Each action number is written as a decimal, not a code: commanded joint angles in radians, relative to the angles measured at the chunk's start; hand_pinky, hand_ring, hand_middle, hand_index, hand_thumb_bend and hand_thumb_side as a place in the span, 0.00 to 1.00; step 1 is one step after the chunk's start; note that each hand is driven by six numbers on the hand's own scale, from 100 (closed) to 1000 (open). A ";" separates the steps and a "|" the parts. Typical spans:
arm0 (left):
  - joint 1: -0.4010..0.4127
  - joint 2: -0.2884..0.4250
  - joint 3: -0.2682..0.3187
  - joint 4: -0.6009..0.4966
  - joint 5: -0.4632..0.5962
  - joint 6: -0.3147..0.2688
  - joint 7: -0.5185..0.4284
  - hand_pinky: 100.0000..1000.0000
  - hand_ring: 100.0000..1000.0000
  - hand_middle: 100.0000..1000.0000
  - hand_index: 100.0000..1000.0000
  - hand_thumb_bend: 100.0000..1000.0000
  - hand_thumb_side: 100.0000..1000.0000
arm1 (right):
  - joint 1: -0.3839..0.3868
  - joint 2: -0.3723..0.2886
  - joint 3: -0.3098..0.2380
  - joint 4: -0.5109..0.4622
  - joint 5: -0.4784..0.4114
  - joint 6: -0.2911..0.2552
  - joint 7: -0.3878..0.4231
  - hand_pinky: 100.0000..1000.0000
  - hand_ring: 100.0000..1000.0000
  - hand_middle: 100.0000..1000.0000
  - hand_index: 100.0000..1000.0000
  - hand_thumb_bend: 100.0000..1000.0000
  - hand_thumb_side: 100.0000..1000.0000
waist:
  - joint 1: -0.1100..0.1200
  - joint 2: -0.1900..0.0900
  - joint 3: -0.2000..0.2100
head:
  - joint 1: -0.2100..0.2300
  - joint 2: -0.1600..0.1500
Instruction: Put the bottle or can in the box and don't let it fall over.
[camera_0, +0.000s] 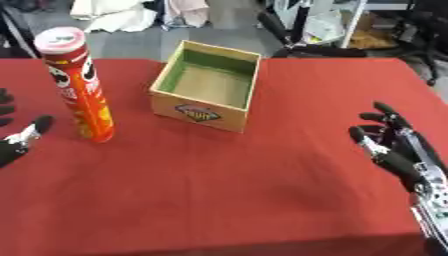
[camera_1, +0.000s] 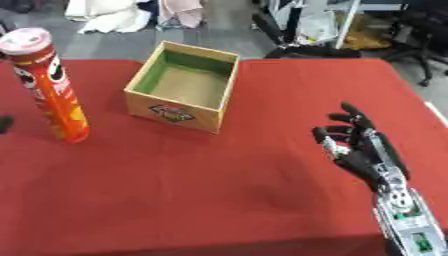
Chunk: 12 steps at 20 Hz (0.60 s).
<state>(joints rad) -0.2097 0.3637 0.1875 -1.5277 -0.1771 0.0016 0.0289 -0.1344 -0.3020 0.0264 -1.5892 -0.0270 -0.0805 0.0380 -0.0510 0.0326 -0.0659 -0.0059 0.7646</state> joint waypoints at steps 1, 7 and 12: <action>-0.053 0.046 -0.031 0.057 -0.007 -0.007 0.016 0.84 0.82 0.78 0.90 0.78 0.43 | -0.011 -0.007 0.000 -0.009 -0.008 0.000 0.004 0.77 0.74 0.78 1.00 0.36 0.36 | 0.002 -0.008 -0.004 | 0.007 0.005; -0.153 0.065 -0.063 0.164 -0.023 -0.023 0.041 0.84 0.82 0.78 0.89 0.78 0.42 | -0.011 -0.002 0.006 -0.006 -0.010 0.001 0.008 0.78 0.75 0.78 1.00 0.35 0.37 | -0.004 -0.004 -0.013 | 0.016 0.005; -0.223 0.069 -0.077 0.236 -0.015 -0.029 0.061 0.84 0.82 0.78 0.87 0.78 0.42 | -0.011 0.002 0.010 -0.004 -0.013 0.003 0.011 0.78 0.75 0.78 1.00 0.34 0.38 | -0.007 -0.004 -0.016 | 0.024 0.005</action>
<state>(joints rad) -0.4113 0.3972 0.1164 -1.2944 -0.1929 -0.0252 0.0821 -0.1347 -0.2917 0.0382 -1.5832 -0.0326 -0.0762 0.0455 -0.0592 0.0341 -0.0808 0.0136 0.7646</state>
